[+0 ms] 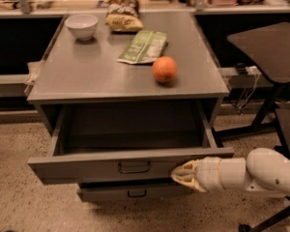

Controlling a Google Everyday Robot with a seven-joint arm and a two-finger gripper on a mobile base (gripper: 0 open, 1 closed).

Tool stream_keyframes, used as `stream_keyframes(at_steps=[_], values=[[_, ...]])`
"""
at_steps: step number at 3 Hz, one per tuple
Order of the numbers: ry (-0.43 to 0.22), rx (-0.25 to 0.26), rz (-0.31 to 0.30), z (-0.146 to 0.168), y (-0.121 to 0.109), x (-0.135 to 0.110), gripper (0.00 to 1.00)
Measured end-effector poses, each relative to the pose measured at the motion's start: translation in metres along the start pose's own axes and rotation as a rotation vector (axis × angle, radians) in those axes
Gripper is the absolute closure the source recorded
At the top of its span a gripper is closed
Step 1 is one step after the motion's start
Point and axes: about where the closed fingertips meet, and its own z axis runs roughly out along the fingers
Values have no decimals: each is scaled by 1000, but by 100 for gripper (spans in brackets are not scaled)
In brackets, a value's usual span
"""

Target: Close top drawer

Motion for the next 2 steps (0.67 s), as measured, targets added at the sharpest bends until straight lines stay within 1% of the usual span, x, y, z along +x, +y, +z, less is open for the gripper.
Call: stream_keyframes(at_steps=[1,2], values=[[-41,-32,83,7,-4,4,100],[-90,-59,158,14,-16,4,100]])
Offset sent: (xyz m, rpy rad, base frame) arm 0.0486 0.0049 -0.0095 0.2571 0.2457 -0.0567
